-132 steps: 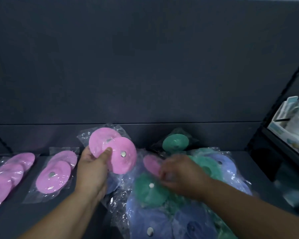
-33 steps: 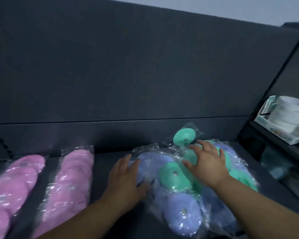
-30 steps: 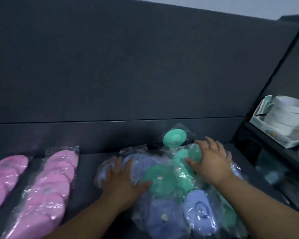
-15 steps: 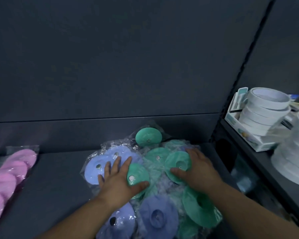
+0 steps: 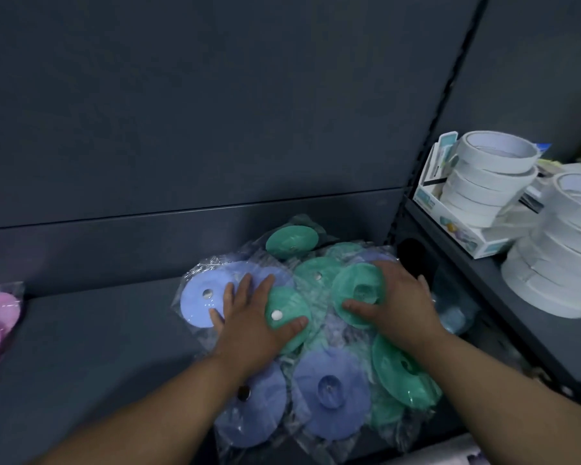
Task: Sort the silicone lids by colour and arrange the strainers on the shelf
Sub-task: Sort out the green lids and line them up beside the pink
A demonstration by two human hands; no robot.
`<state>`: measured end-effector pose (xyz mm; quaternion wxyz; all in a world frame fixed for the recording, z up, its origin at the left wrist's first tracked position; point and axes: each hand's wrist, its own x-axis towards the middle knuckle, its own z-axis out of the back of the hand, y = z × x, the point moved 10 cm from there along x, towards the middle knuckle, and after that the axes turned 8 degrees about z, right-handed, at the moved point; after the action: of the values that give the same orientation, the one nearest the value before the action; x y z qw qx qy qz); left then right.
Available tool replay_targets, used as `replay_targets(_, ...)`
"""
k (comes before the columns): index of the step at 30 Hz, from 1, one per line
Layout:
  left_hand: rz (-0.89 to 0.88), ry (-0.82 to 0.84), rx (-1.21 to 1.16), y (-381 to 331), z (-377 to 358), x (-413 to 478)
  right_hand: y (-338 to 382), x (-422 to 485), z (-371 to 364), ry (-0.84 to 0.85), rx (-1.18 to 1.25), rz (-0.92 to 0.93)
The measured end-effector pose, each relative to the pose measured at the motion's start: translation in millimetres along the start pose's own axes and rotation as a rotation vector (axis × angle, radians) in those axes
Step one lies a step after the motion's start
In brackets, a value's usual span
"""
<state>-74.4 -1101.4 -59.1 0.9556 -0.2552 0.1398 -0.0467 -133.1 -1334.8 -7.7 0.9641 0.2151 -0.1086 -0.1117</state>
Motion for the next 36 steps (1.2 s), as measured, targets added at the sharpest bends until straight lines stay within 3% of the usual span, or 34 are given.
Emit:
replay_targets(3,0.002,-0.038,-0.019,2,11,-2,10,1,11,-0.061,0.069,-0.013)
replay_targets(6,-0.065,-0.176,-0.088,-2,36,-8,25,3,26,-0.151,0.356,0.017)
replay_targets(8,-0.180,-0.287,-0.278,-13,62,-21,41,4,38,-0.232,0.495,0.084)
replay_targets(10,-0.150,-0.273,-0.554,-16,78,-29,71,-2,57,-0.367,0.509,0.250)
replay_targets(12,0.039,0.059,-0.980,-19,64,-26,108,-12,64,-0.437,0.481,0.453)
replay_targets(14,0.188,0.427,-1.256,-27,44,-29,145,-20,48,-0.359,0.448,0.611)
replay_targets(15,0.191,0.506,-1.304,-27,44,-31,160,-23,36,-0.277,0.447,0.676)
replay_targets(17,0.188,0.467,-1.323,-12,55,-27,175,-27,11,-0.067,0.445,0.718)
replay_targets(19,0.223,0.327,-1.325,16,67,-21,171,-27,-14,0.124,0.396,0.620)
replay_targets(23,0.293,0.112,-1.113,69,75,-20,127,-22,-50,0.259,0.106,0.277)
replay_targets(25,0.275,0.058,-0.953,84,79,-23,122,-23,-66,0.341,-0.062,0.229)
replay_targets(31,0.220,0.197,-0.710,88,80,-35,123,-15,-62,0.310,-0.102,0.149)
replay_targets(36,0.272,0.285,-0.920,96,77,-45,111,-14,-64,0.281,-0.147,0.059)
